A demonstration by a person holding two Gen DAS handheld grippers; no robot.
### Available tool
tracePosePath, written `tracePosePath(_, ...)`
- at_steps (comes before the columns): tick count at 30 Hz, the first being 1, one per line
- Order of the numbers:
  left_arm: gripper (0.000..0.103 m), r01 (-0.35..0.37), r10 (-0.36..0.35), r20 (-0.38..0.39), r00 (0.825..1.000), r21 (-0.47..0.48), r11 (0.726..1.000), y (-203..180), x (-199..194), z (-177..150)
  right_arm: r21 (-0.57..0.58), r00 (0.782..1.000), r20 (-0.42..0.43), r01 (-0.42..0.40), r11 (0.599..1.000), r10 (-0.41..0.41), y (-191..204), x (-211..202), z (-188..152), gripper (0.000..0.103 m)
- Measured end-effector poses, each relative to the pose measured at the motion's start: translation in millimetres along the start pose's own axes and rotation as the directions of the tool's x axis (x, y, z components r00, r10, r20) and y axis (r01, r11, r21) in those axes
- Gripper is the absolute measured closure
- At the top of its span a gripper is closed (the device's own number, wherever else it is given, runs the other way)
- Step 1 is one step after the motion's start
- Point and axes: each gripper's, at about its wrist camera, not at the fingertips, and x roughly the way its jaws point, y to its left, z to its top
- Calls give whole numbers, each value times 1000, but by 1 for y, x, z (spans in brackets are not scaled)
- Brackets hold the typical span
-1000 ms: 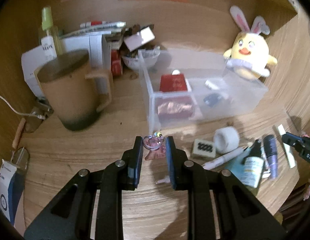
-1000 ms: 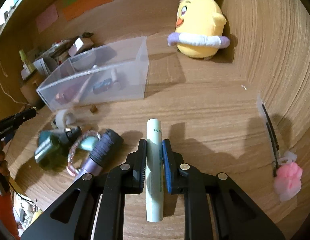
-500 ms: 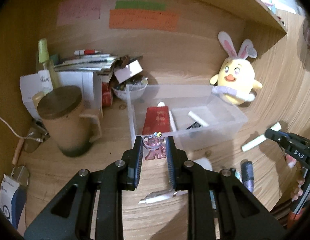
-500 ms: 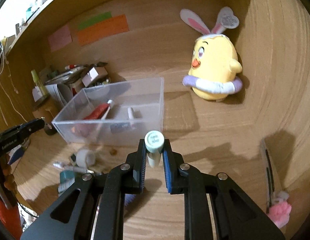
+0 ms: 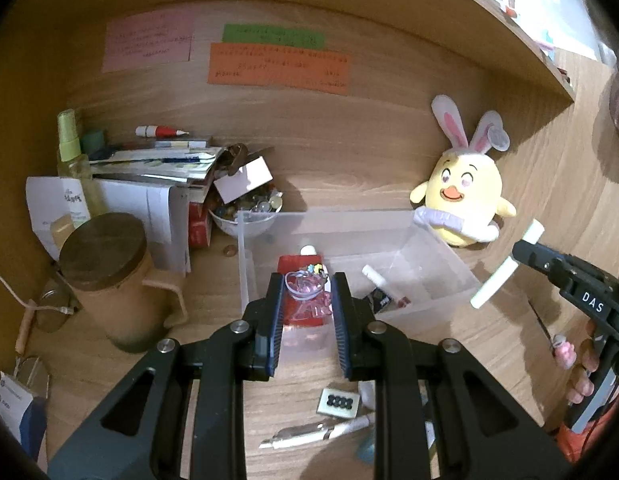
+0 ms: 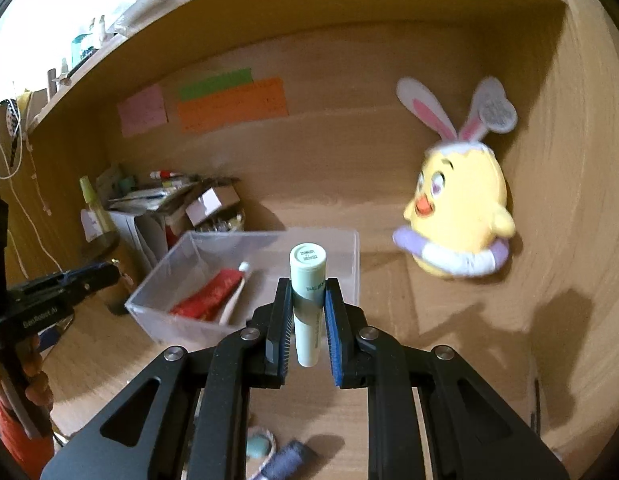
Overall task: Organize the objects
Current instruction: 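Carry the pink keychain and pale green marker over the clear box, then open both tools to drop the keychain and marker into the box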
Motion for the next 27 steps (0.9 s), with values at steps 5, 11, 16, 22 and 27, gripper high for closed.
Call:
tracePosePath(5, 81, -18, 18, -7, 1000, 5, 1000, -2, 12, 7, -33, 1000, 16, 9, 999, -9, 4, 11, 17, 89)
tracePosePath(11, 81, -15, 16, -47, 999, 10, 1000, -1, 32, 9, -91, 999, -25, 29, 995, -31, 10, 35, 22, 89)
tracePosePath(16, 81, -28, 30, -85, 996, 31, 999, -3, 51, 7, -159, 993, -92, 59, 985, -75, 15, 58, 12, 89)
tracePosePath(22, 81, -23, 28, -128, 991, 40, 999, -3, 70, 3, -217, 982, -145, 91, 972, -124, 19, 81, 1, 89)
tracePosePath(27, 81, -25, 33, -156, 987, 54, 998, -5, 81, 0, -272, 974, -167, 102, 957, -151, 29, 97, -1, 89)
